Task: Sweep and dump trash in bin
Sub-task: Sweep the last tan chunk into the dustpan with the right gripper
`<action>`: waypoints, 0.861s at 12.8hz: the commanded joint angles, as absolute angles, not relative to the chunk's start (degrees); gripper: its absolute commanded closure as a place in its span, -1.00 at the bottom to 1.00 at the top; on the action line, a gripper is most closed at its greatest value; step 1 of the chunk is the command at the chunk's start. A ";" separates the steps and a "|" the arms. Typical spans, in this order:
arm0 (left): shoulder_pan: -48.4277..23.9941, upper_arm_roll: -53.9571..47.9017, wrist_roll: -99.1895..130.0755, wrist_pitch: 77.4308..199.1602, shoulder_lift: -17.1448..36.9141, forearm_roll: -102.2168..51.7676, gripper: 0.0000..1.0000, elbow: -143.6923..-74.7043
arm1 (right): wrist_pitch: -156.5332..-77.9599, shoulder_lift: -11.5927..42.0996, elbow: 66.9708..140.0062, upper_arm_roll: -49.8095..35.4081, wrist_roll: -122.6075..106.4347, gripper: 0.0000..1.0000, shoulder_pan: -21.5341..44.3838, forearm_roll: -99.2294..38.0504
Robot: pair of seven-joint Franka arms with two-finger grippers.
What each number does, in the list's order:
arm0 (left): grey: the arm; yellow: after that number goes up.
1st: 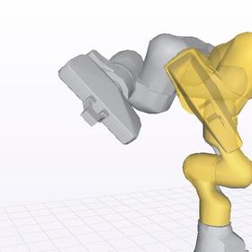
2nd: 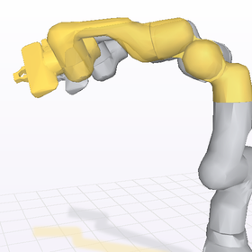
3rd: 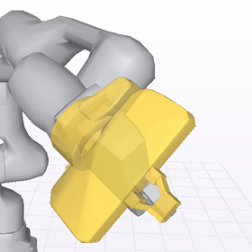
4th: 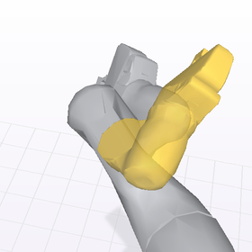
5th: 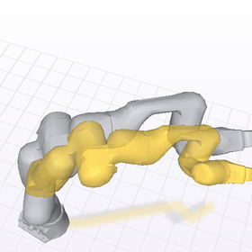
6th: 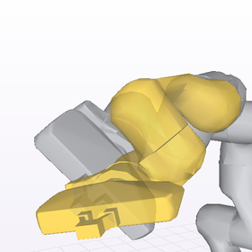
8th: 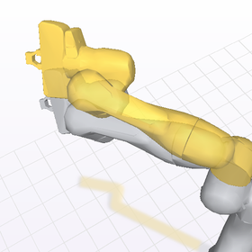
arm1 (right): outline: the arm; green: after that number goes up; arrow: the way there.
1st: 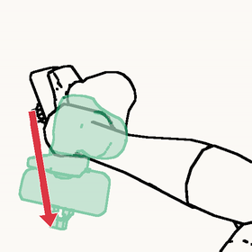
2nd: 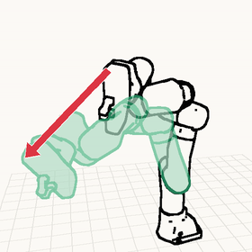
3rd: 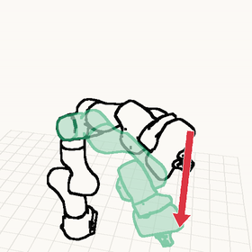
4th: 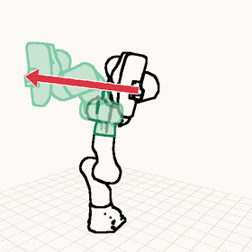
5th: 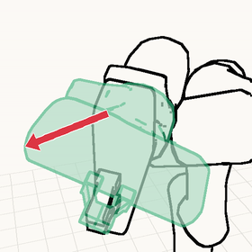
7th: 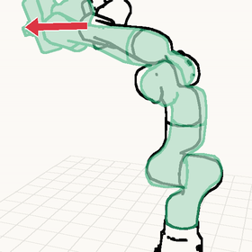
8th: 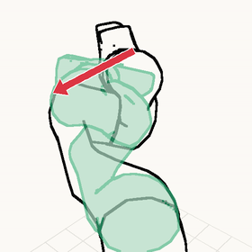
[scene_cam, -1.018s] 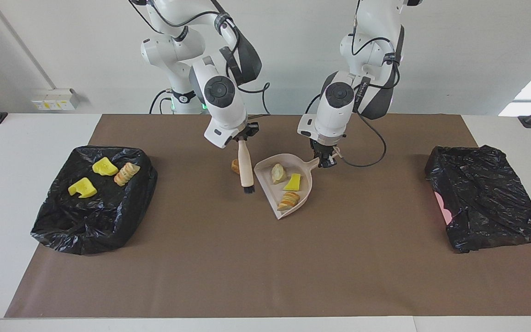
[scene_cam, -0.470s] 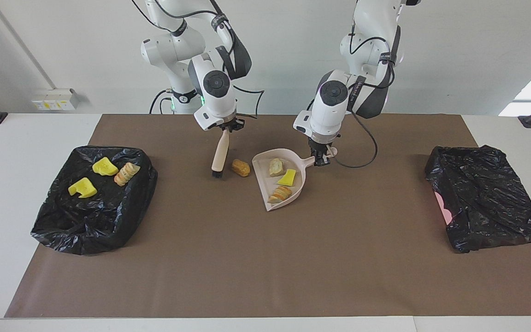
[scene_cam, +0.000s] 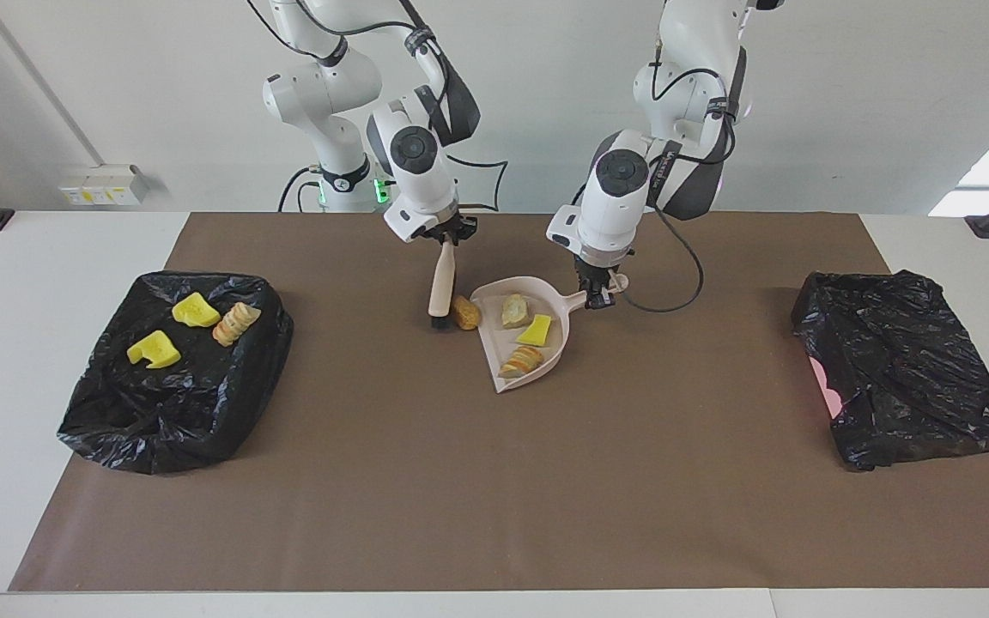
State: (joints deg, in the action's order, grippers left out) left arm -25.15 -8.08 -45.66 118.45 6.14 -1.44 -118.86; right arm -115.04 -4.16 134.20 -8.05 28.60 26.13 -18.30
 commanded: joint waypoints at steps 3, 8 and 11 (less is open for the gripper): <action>-26.02 -7.29 -42.91 119.45 3.96 -1.76 1.00 -121.46 | -115.49 3.51 124.11 -8.26 22.34 1.00 27.95 -30.74; -25.93 -7.21 -35.89 117.43 3.69 -1.85 1.00 -121.47 | -105.15 3.52 117.53 -7.82 21.88 1.00 25.50 -29.10; -25.05 -7.12 -27.63 115.13 3.95 -1.84 1.00 -120.24 | -100.55 0.89 114.96 -7.56 22.67 1.00 23.91 -23.40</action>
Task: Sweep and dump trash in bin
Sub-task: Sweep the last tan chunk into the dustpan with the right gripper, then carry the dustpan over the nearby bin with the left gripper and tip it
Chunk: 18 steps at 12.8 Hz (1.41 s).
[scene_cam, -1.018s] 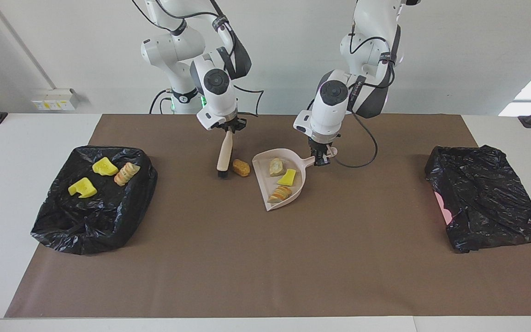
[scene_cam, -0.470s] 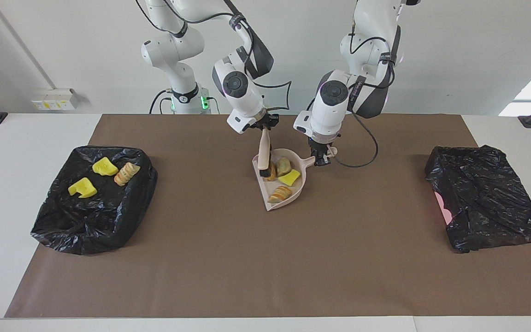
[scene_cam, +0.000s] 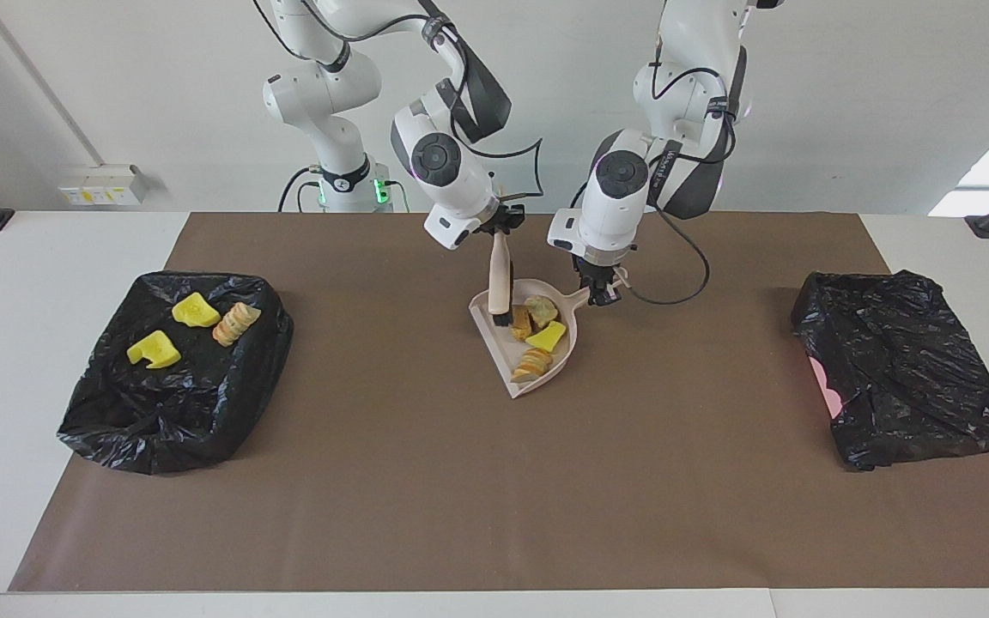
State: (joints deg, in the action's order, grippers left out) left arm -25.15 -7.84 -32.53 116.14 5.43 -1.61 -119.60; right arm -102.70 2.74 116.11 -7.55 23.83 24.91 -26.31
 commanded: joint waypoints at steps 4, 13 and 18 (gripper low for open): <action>-20.67 -6.77 -22.33 115.58 3.26 -2.11 1.00 -117.88 | -100.01 -2.62 116.70 -8.17 28.37 1.00 24.78 -15.48; -7.40 -4.22 -20.56 93.56 -0.17 -2.90 1.00 -101.89 | -110.20 3.59 120.06 -8.26 41.55 1.00 40.68 -9.49; 3.23 -3.60 -22.40 87.19 0.26 -0.71 1.00 -94.76 | -120.13 9.31 120.23 -8.35 46.84 1.00 46.57 -11.16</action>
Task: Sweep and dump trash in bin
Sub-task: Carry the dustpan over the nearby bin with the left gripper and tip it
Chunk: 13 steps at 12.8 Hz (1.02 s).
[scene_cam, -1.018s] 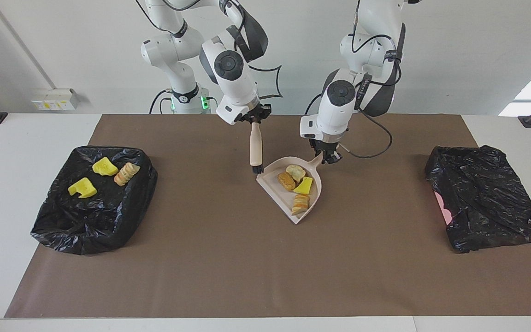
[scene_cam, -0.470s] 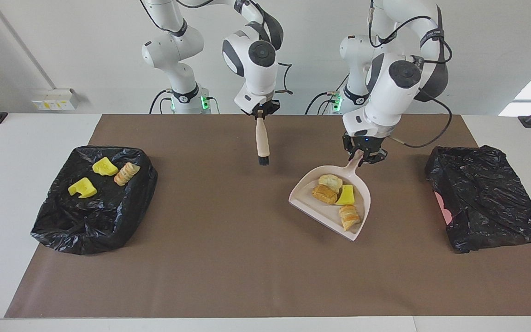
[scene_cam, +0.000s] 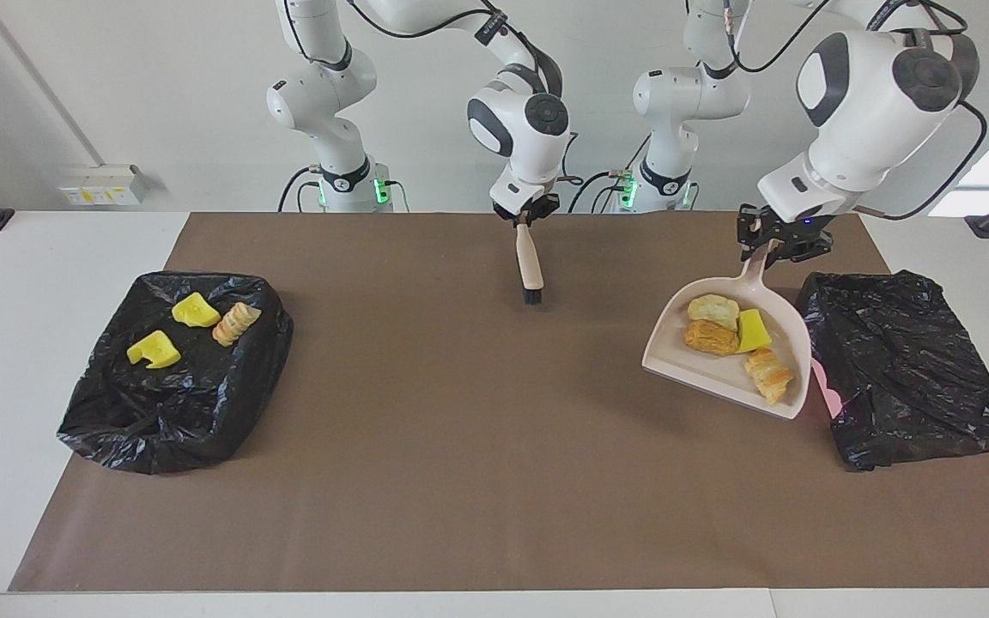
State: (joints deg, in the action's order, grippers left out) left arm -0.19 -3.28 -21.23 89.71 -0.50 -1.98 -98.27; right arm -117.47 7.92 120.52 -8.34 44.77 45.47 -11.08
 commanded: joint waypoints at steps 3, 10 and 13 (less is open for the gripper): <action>12.01 -3.25 -27.93 86.31 0.96 0.96 1.00 -91.15 | -121.21 10.63 119.89 -8.26 47.55 0.76 47.20 -14.68; 28.64 -2.73 -52.70 94.29 4.39 6.94 1.00 -90.35 | -108.12 8.36 110.76 -7.82 46.15 -1.00 43.26 -12.05; 30.23 -2.55 -59.22 102.02 7.29 12.11 1.00 -90.44 | -96.55 6.24 104.35 -7.65 36.86 -1.00 37.46 -10.72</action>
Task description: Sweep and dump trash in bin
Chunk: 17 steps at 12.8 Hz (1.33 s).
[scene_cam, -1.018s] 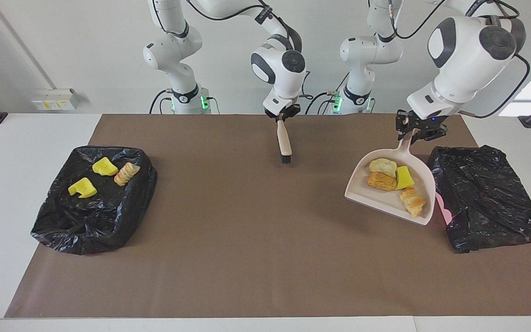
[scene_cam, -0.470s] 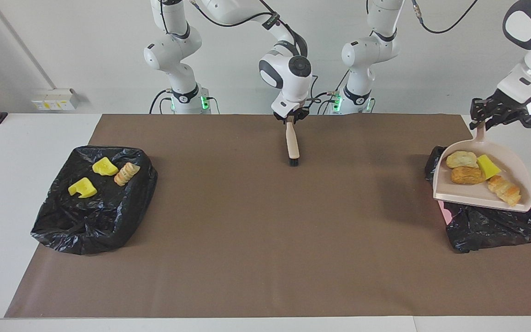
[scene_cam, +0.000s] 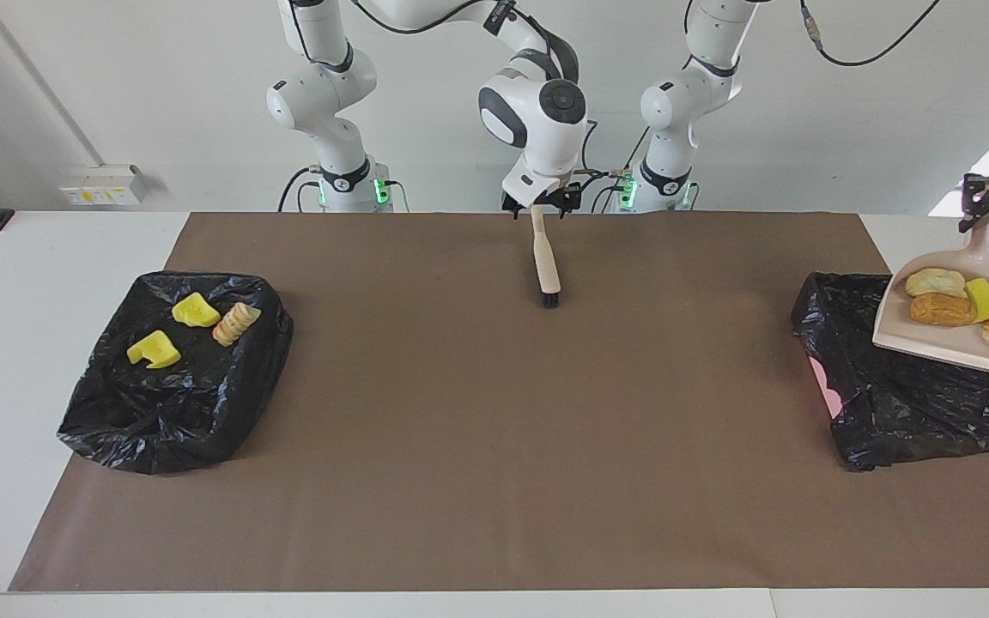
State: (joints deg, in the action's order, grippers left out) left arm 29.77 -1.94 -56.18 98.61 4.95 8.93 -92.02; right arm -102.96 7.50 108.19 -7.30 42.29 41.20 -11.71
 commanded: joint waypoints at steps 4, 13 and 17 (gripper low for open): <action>30.06 -2.55 -72.24 107.75 8.00 19.49 1.00 -92.45 | -86.67 5.45 95.55 -7.56 26.29 -1.00 29.54 -6.43; 26.38 -2.64 -79.28 110.81 4.15 34.60 1.00 -99.73 | -86.75 -2.11 94.31 -7.21 7.67 -1.00 8.29 0.96; 25.93 -2.72 -79.54 114.61 3.34 38.66 1.00 -101.87 | -87.54 -1.41 94.04 -6.95 3.35 -1.00 -0.51 1.23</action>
State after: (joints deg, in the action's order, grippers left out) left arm 26.67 -3.45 -78.78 112.35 5.90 35.98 -98.98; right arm -87.61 -1.91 94.31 -6.33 6.08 3.45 -0.01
